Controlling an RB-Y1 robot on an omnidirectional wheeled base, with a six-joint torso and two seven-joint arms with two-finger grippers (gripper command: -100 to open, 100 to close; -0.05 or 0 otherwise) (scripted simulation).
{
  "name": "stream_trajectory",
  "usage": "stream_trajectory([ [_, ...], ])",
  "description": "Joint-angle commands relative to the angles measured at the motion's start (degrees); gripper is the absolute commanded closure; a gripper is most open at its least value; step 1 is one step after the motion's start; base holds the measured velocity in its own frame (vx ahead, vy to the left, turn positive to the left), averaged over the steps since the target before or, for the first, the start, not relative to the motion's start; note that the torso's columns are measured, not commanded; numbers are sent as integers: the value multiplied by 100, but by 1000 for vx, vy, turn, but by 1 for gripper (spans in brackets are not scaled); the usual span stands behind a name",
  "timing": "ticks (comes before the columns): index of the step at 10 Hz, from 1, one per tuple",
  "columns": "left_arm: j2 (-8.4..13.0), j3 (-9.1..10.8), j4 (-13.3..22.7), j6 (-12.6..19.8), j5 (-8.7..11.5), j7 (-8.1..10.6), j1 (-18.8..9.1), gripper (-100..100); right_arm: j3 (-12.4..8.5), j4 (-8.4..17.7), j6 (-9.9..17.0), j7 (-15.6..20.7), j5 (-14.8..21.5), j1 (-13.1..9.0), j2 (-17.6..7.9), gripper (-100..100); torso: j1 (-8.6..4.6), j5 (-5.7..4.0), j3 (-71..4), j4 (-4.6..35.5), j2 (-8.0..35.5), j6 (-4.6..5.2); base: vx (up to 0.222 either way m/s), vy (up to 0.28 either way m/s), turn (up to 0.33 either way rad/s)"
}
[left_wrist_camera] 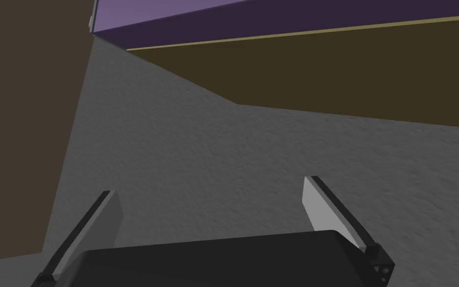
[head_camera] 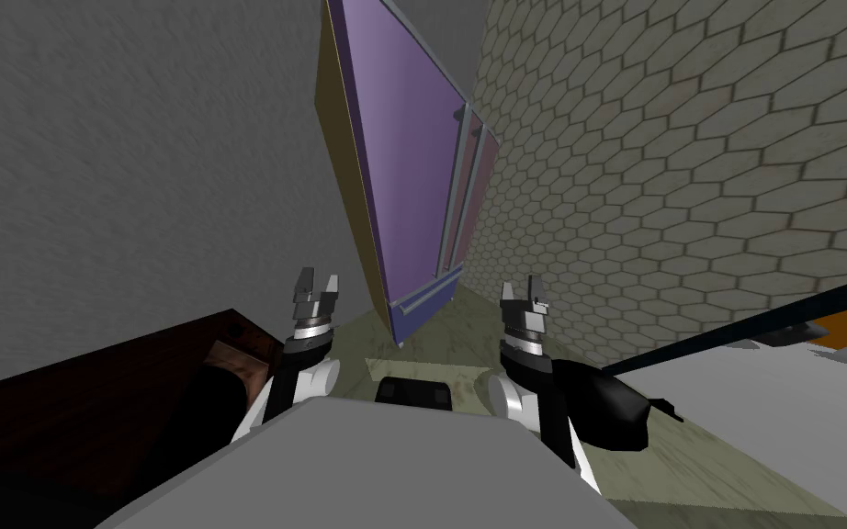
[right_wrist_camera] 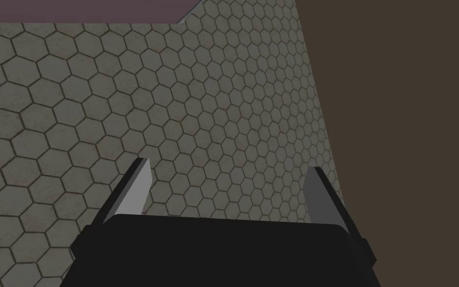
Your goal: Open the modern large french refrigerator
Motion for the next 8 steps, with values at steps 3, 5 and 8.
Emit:
stream_trajectory([
  [3,0,0,-1,0,0,0,0,0,0,-1,0,0,0,0,0,0,0,0,-2014,1006,1003,0,0,0,0],
  [5,0,0,-1,0,0,0,0,0,0,-1,0,0,0,0,0,0,0,0,-3692,1846,1845,0,0,0,0],
  [8,0,0,-2,-1,0,0,0,0,0,-2,-1,0,0,0,0,0,0,0,-6227,3114,3116,0,0,0,0],
])
